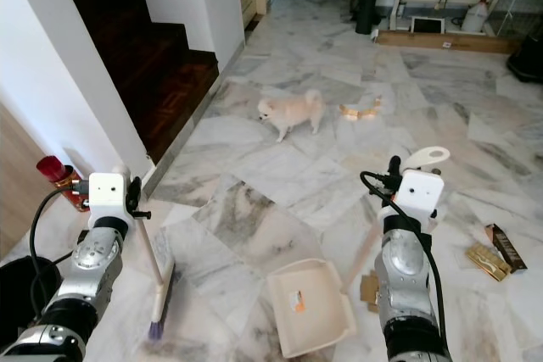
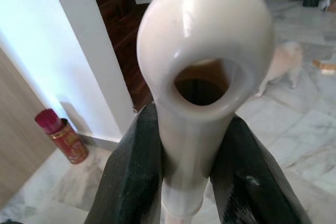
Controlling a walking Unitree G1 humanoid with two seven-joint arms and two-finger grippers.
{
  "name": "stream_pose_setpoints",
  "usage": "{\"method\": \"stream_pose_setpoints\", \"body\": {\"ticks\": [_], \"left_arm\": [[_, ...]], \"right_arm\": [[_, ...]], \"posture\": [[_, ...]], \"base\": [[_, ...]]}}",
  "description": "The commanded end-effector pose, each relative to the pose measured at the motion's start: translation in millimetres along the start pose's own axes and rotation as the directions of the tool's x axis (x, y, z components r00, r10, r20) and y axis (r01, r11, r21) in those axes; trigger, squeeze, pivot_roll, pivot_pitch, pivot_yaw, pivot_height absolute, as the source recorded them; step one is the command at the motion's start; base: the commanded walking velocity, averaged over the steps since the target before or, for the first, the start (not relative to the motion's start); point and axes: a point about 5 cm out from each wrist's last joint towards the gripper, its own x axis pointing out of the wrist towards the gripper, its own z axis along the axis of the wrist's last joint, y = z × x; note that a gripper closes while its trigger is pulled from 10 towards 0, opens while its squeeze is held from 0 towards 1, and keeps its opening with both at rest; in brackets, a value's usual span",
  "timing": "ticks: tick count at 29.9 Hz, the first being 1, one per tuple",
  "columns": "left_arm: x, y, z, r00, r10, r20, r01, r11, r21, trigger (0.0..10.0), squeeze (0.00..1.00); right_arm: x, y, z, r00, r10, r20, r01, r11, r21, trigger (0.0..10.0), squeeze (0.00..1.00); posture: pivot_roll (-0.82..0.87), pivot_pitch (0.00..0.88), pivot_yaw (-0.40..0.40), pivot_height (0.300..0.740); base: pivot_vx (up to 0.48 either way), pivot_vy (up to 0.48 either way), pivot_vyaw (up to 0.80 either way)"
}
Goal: Sweep floor
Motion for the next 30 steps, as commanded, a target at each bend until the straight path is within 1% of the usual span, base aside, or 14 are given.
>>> {"method": "stream_pose_setpoints", "body": {"ticks": [1, 5, 6, 8, 9, 12, 18, 26, 28, 30], "left_arm": [[3.7, -0.8, 15.3, 0.997, 0.01, 0.076, -0.01, 1.0, -0.006, 10.0, 0.0], [4.5, -3.9, 17.1, 0.997, 0.006, 0.081, -0.005, 1.0, -0.014, 10.0, 0.0], [5.5, -6.0, 18.3, 0.997, 0.0, 0.083, 0.001, 1.0, -0.015, 10.0, 0.0], [5.9, -6.8, 18.6, 0.997, -0.003, 0.083, 0.004, 1.0, -0.015, 10.0, 0.0], [6.3, -7.9, 18.9, 0.997, -0.007, 0.082, 0.008, 1.0, -0.015, 10.0, 0.0], [6.0, -9.8, 18.5, 0.997, -0.014, 0.078, 0.016, 1.0, -0.016, 10.0, 0.0], [7.2, -13.5, 20.2, 0.997, -0.026, 0.077, 0.028, 0.999, -0.017, 10.0, 0.0], [8.6, -14.1, 21.4, 0.996, -0.031, 0.079, 0.032, 0.999, -0.017, 10.0, 0.0], [8.7, -14.2, 21.5, 0.996, -0.031, 0.078, 0.032, 0.999, -0.019, 10.0, 0.0], [8.5, -15.1, 21.3, 0.996, -0.033, 0.077, 0.035, 0.999, -0.02, 10.0, 0.0]], "right_arm": [[6.6, 7.1, 10.6, 0.999, 0.023, 0.04, -0.024, 1.0, 0.016, 10.0, 0.0], [8.5, 7.2, 14.0, 0.998, 0.025, 0.051, -0.026, 1.0, 0.011, 10.0, 0.0], [10.3, 6.6, 19.1, 0.997, 0.023, 0.071, -0.023, 1.0, 0.006, 10.0, 0.0], [11.0, 6.9, 23.3, 0.996, 0.025, 0.09, -0.025, 1.0, -0.003, 10.0, 0.0], [11.8, 8.1, 30.7, 0.992, 0.032, 0.125, -0.03, 0.999, -0.018, 10.0, 0.0], [12.5, 9.6, 37.8, 0.987, 0.037, 0.153, -0.034, 0.999, -0.024, 10.0, 0.0], [14.1, 11.9, 42.9, 0.985, 0.04, 0.167, -0.036, 0.999, -0.026, 10.0, 0.0], [15.9, 15.8, 51.8, 0.981, 0.058, 0.186, -0.051, 0.998, -0.046, 10.0, 0.0], [16.4, 16.3, 55.9, 0.978, 0.058, 0.2, -0.05, 0.998, -0.043, 10.0, 0.0], [18.1, 17.1, 65.4, 0.971, 0.055, 0.234, -0.047, 0.998, -0.038, 10.0, 0.0]], "posture": [[0.02, 0.0, -0.006, 0.74], [0.02, 0.0, -0.006, 0.74], [0.01, 0.0, -0.002, 0.74], [0.01, 0.0, -0.001, 0.74], [0.0, 0.001, 0.004, 0.74], [-0.02, 0.015, 0.014, 0.74], [-0.01, 0.028, 0.02, 0.74], [-0.01, 0.034, 0.023, 0.74], [-0.02, 0.035, 0.024, 0.74], [-0.02, 0.038, 0.024, 0.74]], "base": [[0.0, 0.0, 0.0], [0.0, 0.0, 0.0], [0.0, 0.0, 0.0], [0.0, -0.277, 0.0], [0.0, -0.3, 0.0], [0.0, -0.303, 0.0], [0.0, -0.3, 0.0], [0.0, -0.3, 0.0], [0.0, -0.304, 0.0], [0.0, -0.298, 0.0]]}}
